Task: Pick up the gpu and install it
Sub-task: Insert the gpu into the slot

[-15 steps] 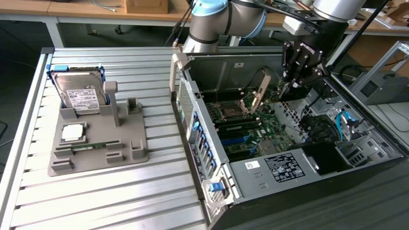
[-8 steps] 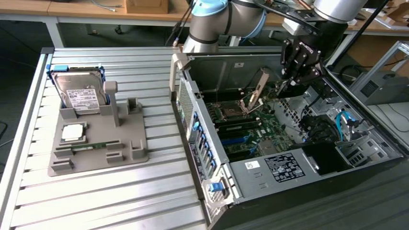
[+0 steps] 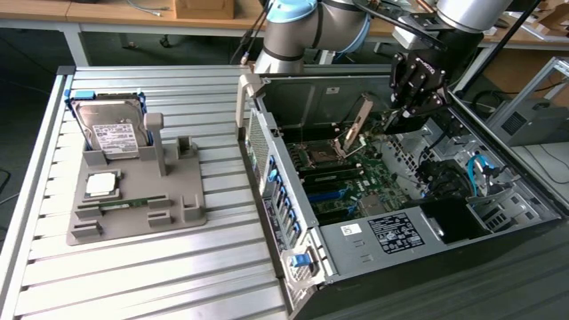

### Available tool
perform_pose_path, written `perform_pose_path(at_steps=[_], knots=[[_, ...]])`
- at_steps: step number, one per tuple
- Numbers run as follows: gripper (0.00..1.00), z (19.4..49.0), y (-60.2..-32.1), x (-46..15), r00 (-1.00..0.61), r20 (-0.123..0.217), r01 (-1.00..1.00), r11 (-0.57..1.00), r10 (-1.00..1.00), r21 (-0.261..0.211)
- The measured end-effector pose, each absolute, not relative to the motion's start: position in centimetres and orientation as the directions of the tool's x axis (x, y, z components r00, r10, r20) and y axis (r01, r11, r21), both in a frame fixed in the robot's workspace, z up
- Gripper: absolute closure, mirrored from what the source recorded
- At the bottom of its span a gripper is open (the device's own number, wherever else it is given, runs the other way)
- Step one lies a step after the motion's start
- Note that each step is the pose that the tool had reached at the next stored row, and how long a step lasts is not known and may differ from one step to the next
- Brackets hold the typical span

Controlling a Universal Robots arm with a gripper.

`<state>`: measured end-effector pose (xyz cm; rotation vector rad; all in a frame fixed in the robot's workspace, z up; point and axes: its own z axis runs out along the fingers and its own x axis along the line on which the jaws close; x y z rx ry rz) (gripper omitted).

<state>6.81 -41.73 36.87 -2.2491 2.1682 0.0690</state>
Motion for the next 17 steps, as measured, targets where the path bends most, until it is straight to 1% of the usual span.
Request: perform_pose_path(at_steps=[17], knots=[[0.73,36.8,-41.7,5.5,0.036,-0.044,-0.999,-0.037,-0.998,0.018]])
